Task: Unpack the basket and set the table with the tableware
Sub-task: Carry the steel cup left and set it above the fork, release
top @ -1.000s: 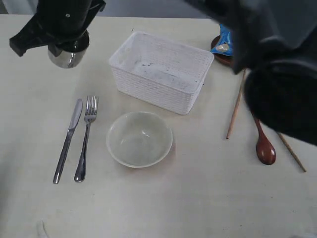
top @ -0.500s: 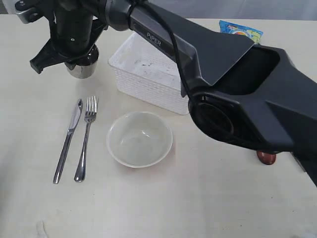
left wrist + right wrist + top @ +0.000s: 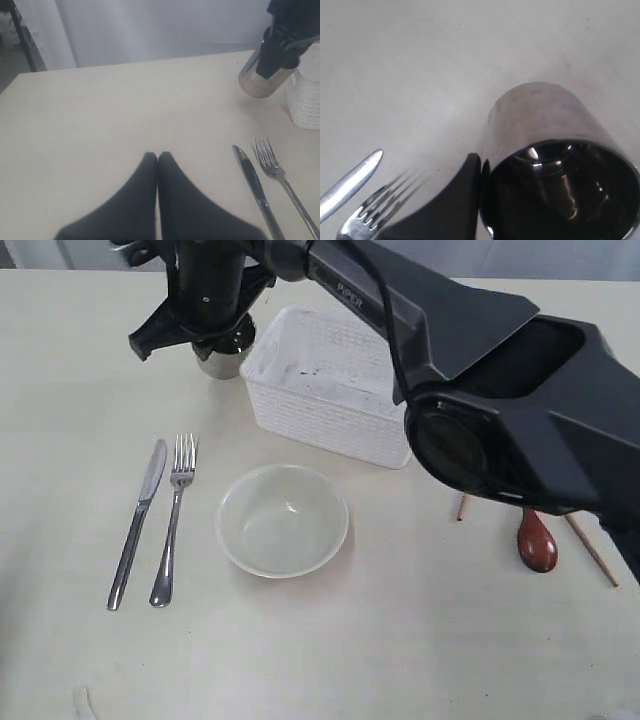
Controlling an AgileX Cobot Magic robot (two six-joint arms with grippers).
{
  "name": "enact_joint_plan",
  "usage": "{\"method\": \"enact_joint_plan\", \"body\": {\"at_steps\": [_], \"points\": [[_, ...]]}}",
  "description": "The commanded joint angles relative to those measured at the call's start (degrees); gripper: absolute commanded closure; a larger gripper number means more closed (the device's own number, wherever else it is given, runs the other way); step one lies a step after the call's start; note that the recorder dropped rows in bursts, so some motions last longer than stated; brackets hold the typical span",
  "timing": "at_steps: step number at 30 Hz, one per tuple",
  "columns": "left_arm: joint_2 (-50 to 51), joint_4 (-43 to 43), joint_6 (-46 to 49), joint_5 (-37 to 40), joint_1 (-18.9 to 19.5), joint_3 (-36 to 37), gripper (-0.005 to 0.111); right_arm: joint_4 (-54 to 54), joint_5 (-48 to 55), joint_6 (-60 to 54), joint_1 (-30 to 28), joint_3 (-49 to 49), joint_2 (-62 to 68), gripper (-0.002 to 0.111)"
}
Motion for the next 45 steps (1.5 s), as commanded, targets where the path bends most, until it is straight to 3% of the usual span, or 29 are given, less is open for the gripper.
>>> {"method": "enact_joint_plan", "body": {"at_steps": [1, 28, 29, 32, 33, 40, 45], "points": [[-0.11, 0.17, -0.13, -0.03, -0.29, 0.13, 0.107, 3.21, 0.09, -2.77, -0.60, -0.44, -1.68, 0.109], [-0.11, 0.17, -0.13, -0.03, -0.29, 0.13, 0.107, 8.81, -1.41, -6.37, 2.22, 0.29, 2.20, 0.108], [-0.11, 0.17, -0.13, -0.03, -0.29, 0.13, 0.107, 8.99, -1.39, -6.67, 2.22, 0.29, 2.20, 0.106], [-0.11, 0.17, -0.13, -0.03, -0.29, 0.13, 0.107, 9.24, -1.70, -6.84, 2.22, 0.29, 2.20, 0.080], [-0.11, 0.17, -0.13, -0.03, -0.29, 0.13, 0.107, 9.24, -1.89, -6.73, 2.22, 0.29, 2.20, 0.077], [-0.11, 0.17, -0.13, -0.03, -0.29, 0.13, 0.107, 8.61, -4.65, -6.60, 2.12, 0.29, 1.24, 0.075], [-0.11, 0.17, -0.13, -0.03, -0.29, 0.13, 0.107, 8.86, -0.39, -6.60, 2.12, 0.29, -5.53, 0.075]]}}
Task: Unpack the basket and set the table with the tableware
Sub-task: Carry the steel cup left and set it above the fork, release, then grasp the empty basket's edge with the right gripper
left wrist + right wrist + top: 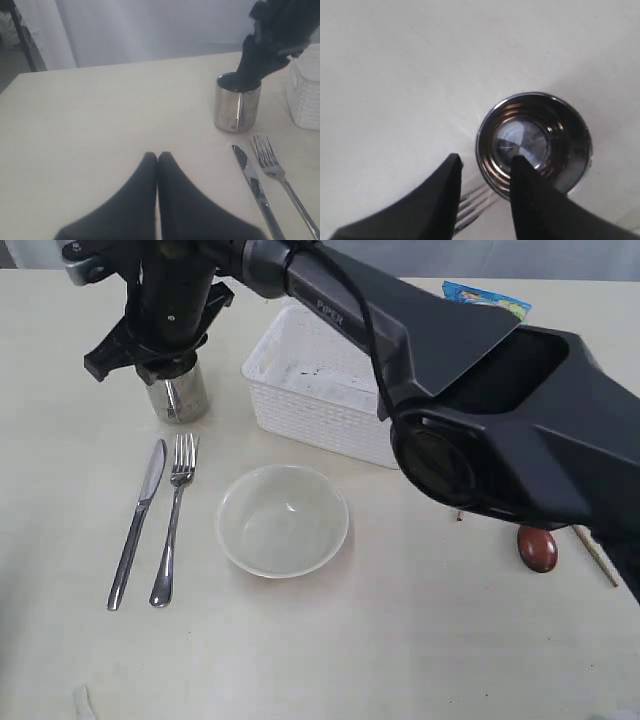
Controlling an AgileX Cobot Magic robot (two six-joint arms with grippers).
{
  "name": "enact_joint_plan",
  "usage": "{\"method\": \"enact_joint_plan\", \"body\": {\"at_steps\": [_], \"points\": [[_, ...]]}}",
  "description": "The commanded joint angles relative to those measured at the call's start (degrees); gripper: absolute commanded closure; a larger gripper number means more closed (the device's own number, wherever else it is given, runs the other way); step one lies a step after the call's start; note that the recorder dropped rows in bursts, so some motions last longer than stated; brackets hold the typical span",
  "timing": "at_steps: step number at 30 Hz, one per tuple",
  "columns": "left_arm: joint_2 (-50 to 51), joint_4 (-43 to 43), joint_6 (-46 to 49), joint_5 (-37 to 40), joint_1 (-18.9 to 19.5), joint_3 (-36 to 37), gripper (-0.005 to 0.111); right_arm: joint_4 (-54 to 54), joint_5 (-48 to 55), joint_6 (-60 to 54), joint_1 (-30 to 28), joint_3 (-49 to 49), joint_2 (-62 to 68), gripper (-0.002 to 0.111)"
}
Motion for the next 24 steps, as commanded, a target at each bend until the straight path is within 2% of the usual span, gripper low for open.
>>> {"method": "enact_joint_plan", "body": {"at_steps": [1, 7, 12, 14, 16, 17, 22, 24], "points": [[-0.11, 0.17, -0.13, -0.03, -0.29, 0.13, 0.107, 0.06, 3.14, -0.35, -0.28, -0.05, -6.51, 0.075], [-0.11, 0.17, -0.13, -0.03, -0.29, 0.13, 0.107, -0.32, 3.14, -0.35, -0.50, 0.41, -13.67, 0.075], [-0.11, 0.17, -0.13, -0.03, -0.29, 0.13, 0.107, -0.95, 3.14, -0.35, -1.76, 5.05, -21.53, 0.076], [-0.11, 0.17, -0.13, -0.03, -0.29, 0.13, 0.107, -0.94, 3.14, -0.35, -3.15, 8.21, -24.83, 0.080], [-0.11, -0.03, -0.13, -0.03, -0.29, 0.13, 0.107, -0.94, 3.14, -0.35, -6.08, 14.40, -29.46, 0.096], [-0.11, -0.14, -0.13, -0.03, -0.29, 0.13, 0.107, -0.94, 3.14, -0.35, -8.16, 19.79, -32.51, 0.107], [-0.11, -0.14, -0.13, -0.03, -0.29, 0.13, 0.107, -0.94, 1.62, -3.22, -16.87, 39.63, -43.32, 0.109], [-0.11, -0.14, -0.13, -0.03, -0.29, 0.13, 0.107, -0.70, -3.90, -12.01, -20.49, 50.23, -46.78, 0.109]]}}
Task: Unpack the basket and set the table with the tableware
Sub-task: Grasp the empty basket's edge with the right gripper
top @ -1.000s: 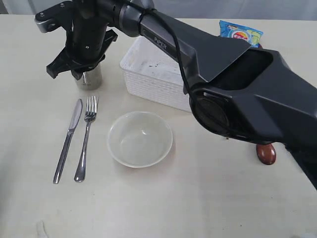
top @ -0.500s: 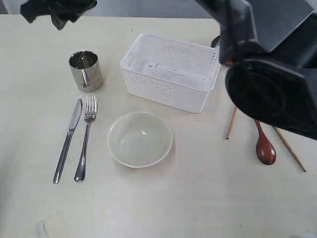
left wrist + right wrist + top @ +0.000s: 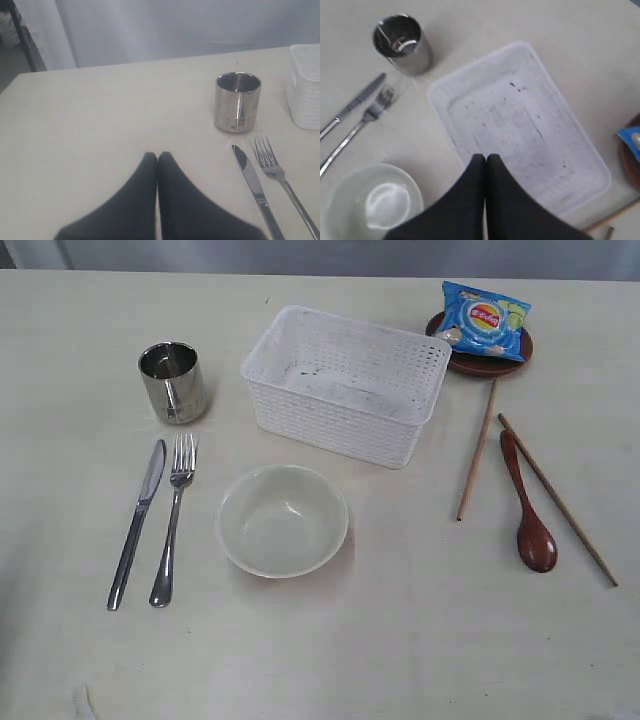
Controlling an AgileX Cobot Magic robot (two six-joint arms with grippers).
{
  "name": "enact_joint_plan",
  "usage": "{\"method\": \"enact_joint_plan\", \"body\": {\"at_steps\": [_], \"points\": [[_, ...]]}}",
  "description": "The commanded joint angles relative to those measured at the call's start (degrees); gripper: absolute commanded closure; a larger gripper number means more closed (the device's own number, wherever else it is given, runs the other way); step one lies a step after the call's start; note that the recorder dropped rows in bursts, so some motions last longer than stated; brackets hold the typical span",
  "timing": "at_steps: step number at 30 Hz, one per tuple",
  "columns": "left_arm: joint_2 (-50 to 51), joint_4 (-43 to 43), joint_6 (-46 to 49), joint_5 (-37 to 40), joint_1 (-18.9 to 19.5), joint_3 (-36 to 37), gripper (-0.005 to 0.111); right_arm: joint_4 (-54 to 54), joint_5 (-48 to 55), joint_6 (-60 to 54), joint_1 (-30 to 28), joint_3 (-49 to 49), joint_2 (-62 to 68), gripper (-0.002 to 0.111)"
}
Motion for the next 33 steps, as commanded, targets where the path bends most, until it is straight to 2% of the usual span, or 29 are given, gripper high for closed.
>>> {"method": "enact_joint_plan", "body": {"at_steps": [1, 3, 5, 6, 7, 8, 11, 33], "points": [[-0.11, -0.14, -0.13, -0.03, -0.29, 0.13, 0.107, -0.37, -6.71, -11.62, -4.98, 13.58, -4.66, 0.109], [-0.11, -0.14, -0.13, -0.03, -0.29, 0.13, 0.107, -0.02, -12.28, -14.63, -6.49, 19.28, -4.80, 0.109], [-0.11, -0.14, -0.13, -0.03, -0.29, 0.13, 0.107, 2.02, -18.48, -16.57, -6.77, 23.99, -4.80, 0.103], [-0.11, -0.14, -0.13, -0.03, -0.29, 0.13, 0.107, 4.54, -20.02, -20.66, -6.77, 25.90, -4.57, 0.090], [-0.11, -0.14, -0.13, -0.03, -0.29, 0.13, 0.107, 6.28, -20.17, -22.81, -6.66, 26.25, -4.32, 0.082], [-0.11, -0.06, -0.13, -0.03, -0.29, 0.13, 0.107, 8.82, -20.17, -24.74, -6.56, 26.39, -3.20, 0.067], [-0.11, -0.06, -0.13, -0.03, -0.29, 0.13, 0.107, 10.67, -20.17, -25.79, -6.56, 26.39, -1.84, 0.056], [-0.11, -0.06, -0.13, -0.03, -0.29, 0.13, 0.107, 10.30, -17.96, -28.08, -6.56, 26.99, 8.66, 0.058]]}}
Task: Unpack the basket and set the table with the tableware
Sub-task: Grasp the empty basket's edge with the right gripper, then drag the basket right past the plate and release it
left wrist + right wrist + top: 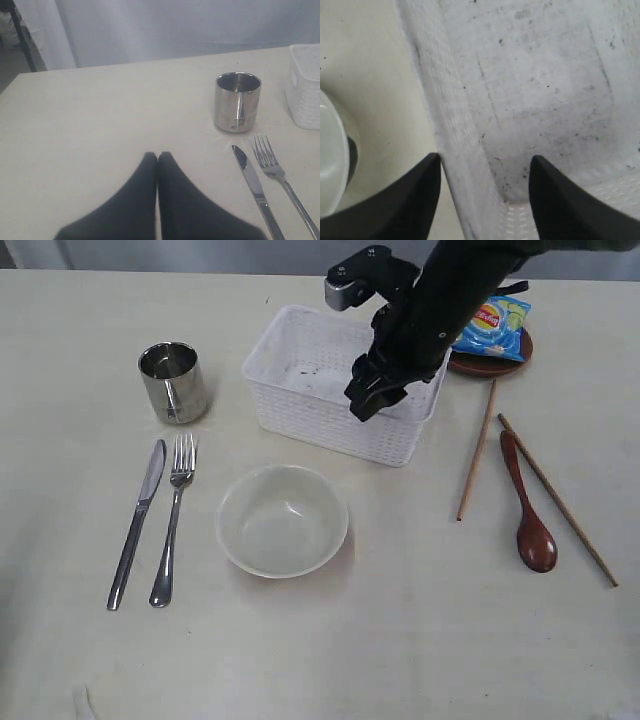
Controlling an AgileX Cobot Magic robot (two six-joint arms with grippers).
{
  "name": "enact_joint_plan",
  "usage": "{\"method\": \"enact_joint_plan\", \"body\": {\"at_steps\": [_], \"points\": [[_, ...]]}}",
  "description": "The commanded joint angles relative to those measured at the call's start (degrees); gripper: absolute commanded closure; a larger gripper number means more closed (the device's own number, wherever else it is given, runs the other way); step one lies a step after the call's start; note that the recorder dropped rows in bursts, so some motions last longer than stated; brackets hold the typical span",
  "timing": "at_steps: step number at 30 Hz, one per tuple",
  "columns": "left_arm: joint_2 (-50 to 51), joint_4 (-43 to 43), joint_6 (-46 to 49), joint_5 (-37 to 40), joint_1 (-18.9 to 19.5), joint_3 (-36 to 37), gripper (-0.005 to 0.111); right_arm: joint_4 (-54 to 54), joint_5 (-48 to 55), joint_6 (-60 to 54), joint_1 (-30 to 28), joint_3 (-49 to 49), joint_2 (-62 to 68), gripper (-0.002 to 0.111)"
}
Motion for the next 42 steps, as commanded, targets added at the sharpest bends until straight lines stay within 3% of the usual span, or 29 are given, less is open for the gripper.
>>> {"method": "enact_joint_plan", "body": {"at_steps": [1, 4, 9, 19, 22, 27, 36, 42], "points": [[-0.11, -0.06, -0.13, -0.03, -0.29, 0.13, 0.107, -0.59, 0.31, -0.84, -0.20, 0.05, 1.59, 0.061], [-0.11, -0.06, -0.13, -0.03, -0.29, 0.13, 0.107, -0.84, 0.18, -0.84, -0.20, 0.05, 2.58, 0.075], [-0.11, -0.06, -0.13, -0.03, -0.29, 0.13, 0.107, -0.84, -1.95, -0.84, -0.20, 0.05, 3.02, 0.109], [-0.11, -0.06, -0.13, -0.03, -0.29, 0.13, 0.107, -0.86, -4.06, -0.63, 0.45, -3.32, -2.41, 0.109], [-0.11, -0.06, -0.13, -0.03, -0.29, 0.13, 0.107, -6.41, -7.31, 5.20, -0.96, -4.49, -5.27, 0.109], [-0.11, -0.06, -0.13, -0.03, -0.29, 0.13, 0.107, -18.23, -10.57, 20.96, -7.49, -5.67, -7.54, 0.109], [-0.11, -0.06, -0.13, -0.03, -0.29, 0.13, 0.107, -18.21, -11.33, 32.87, -22.66, -5.67, -3.58, 0.109], [-0.11, -0.06, -0.13, -0.03, -0.29, 0.13, 0.107, -20.29, -12.28, 39.56, -28.74, -5.67, 2.81, 0.109]]}}
